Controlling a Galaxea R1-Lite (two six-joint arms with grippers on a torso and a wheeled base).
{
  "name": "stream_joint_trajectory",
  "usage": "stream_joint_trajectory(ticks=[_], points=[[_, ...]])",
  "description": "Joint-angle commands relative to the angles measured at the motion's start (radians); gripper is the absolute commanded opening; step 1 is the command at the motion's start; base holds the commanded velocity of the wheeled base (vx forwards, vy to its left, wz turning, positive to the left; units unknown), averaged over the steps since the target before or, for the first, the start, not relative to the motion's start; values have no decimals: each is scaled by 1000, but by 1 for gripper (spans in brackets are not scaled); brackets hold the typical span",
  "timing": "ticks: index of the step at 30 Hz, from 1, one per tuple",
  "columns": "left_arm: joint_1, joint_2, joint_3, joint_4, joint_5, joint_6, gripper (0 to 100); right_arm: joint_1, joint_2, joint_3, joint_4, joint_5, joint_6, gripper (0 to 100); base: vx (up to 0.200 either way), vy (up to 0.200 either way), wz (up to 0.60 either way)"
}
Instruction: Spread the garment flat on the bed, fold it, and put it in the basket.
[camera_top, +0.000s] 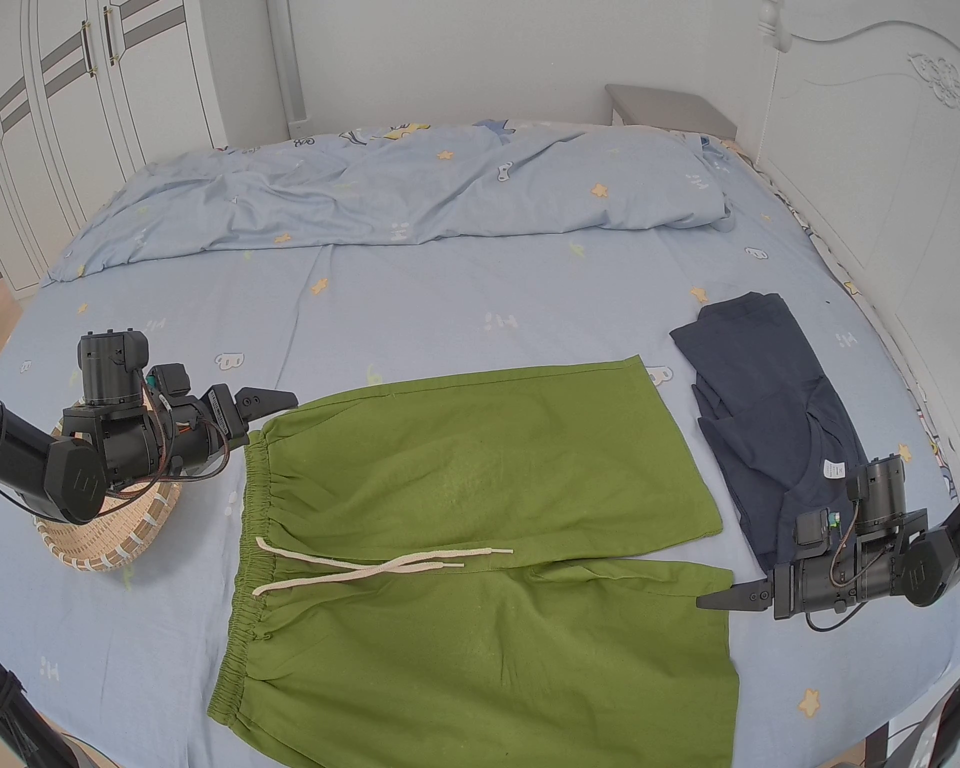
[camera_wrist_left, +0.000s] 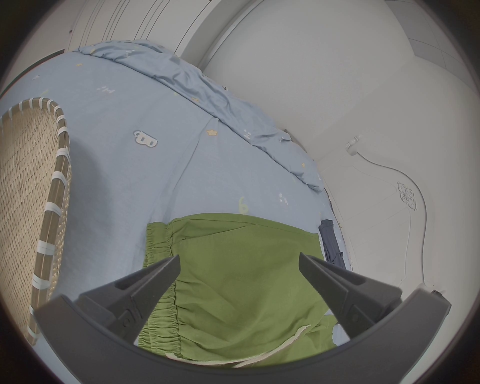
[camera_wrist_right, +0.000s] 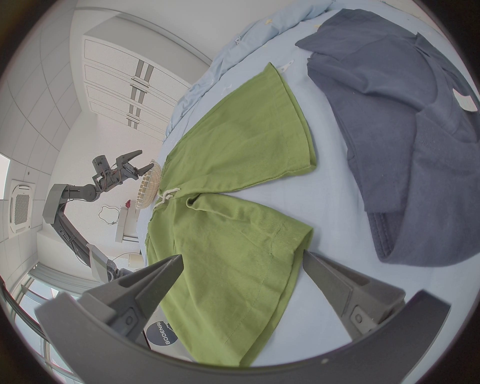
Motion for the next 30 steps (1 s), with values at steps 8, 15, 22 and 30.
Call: stream_joint_trajectory(ticks=[8,15,22,30], points=[[0,0,0,-2,0,0,100,21,-35,20,1,1,0,100,0,0,0],[0,0,0,-2,0,0,100,39,-19,25,-6,-2,3,100,0,0,0],[0,0,0,0,0,0,100,28,-7,20,-6,-2,3,100,0,0,0],[-10,0,8,-5,0,0,100,25,28,26,-57,-2,3,100,0,0,0]])
